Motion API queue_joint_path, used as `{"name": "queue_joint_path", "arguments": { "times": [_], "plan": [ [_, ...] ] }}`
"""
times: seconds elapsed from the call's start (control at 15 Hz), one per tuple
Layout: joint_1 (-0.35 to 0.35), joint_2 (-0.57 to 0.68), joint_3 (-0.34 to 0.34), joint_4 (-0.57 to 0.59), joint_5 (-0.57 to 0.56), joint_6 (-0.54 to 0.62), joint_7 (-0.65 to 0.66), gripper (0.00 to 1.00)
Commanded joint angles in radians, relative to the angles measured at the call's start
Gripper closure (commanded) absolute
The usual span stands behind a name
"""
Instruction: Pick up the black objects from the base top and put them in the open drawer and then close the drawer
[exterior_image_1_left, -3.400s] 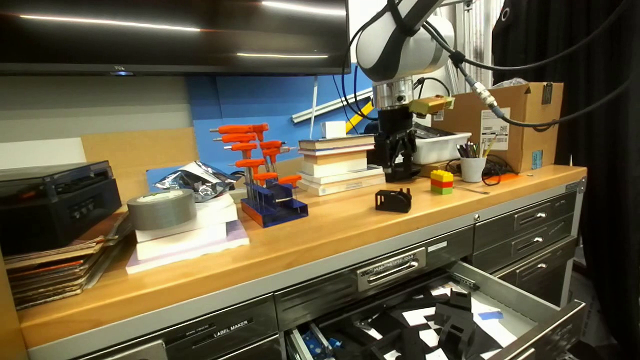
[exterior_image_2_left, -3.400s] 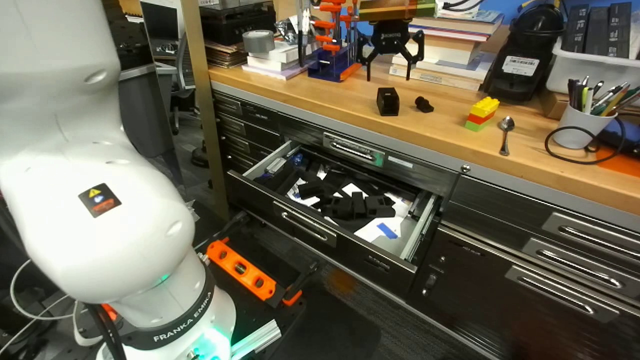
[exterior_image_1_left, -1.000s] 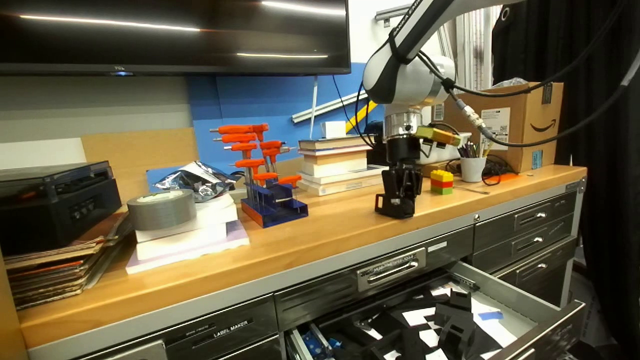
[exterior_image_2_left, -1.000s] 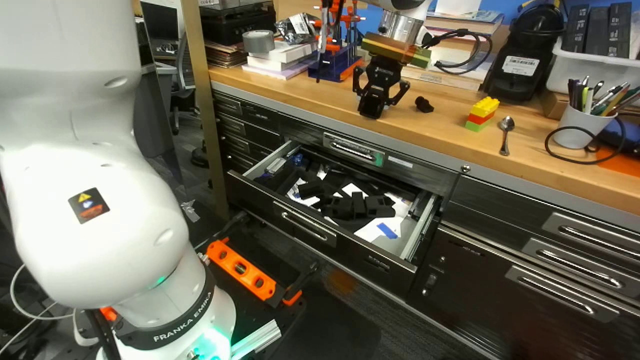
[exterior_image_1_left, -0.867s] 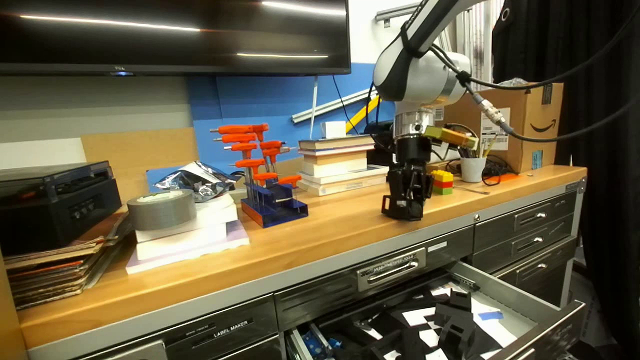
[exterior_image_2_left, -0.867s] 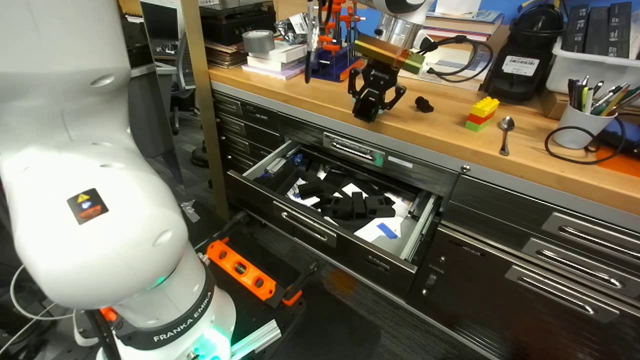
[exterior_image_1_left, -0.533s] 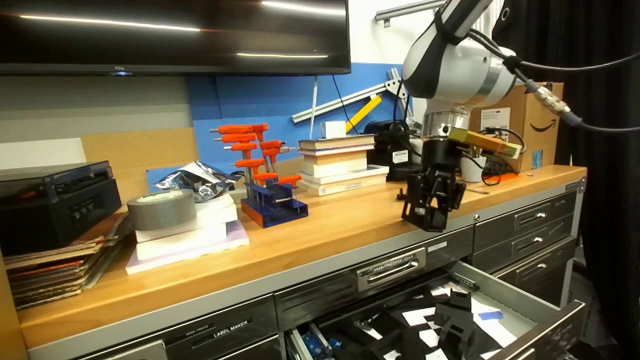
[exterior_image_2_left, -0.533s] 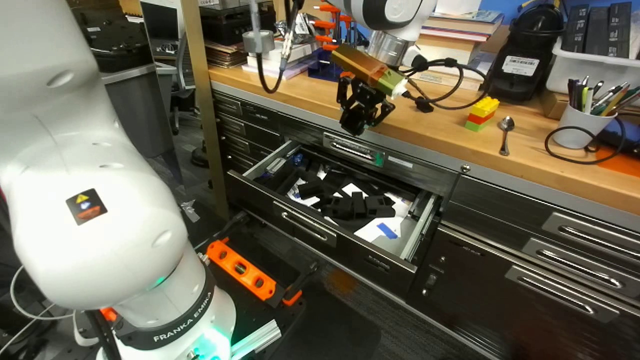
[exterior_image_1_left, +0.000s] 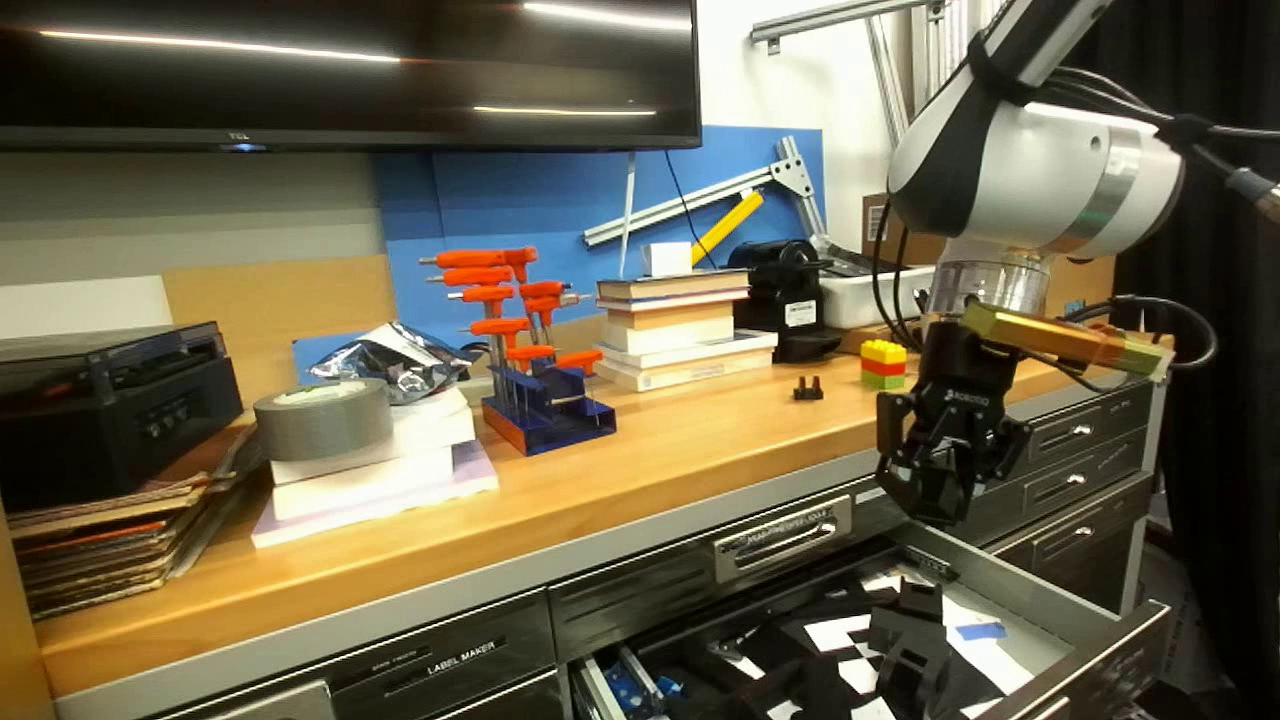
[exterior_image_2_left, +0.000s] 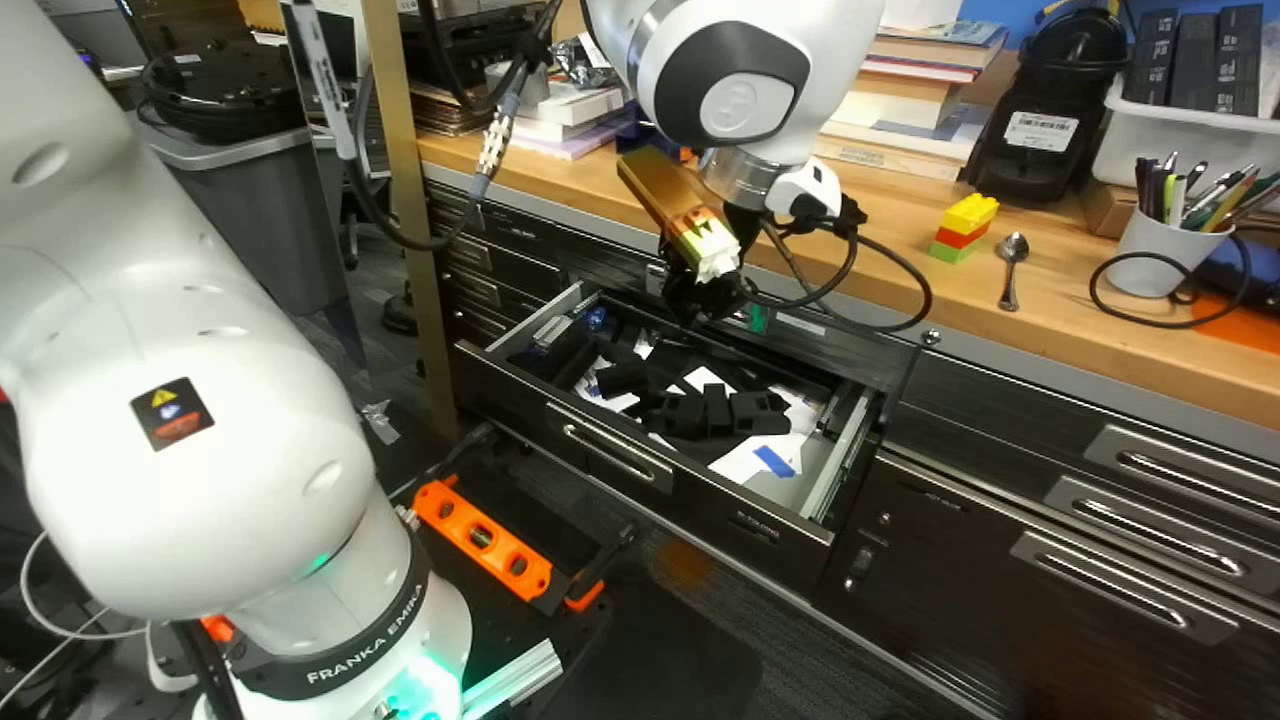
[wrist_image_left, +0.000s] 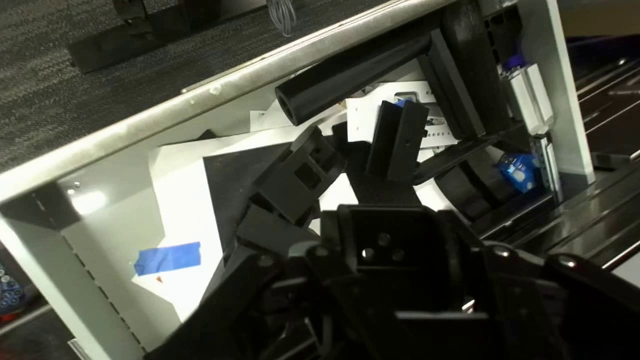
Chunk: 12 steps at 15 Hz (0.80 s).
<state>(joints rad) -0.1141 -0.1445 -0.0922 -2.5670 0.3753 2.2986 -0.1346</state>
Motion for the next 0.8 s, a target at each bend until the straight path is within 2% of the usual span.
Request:
{"name": "queue_joint_path", "arguments": {
  "times": [0.0,0.73],
  "plan": [
    [0.008,0.023,-0.014,-0.023,0.033,0.081,0.091,0.67],
    [-0.025,0.219,-0.044,0.019,0.133,0.165,0.232,0.67]
  ]
}}
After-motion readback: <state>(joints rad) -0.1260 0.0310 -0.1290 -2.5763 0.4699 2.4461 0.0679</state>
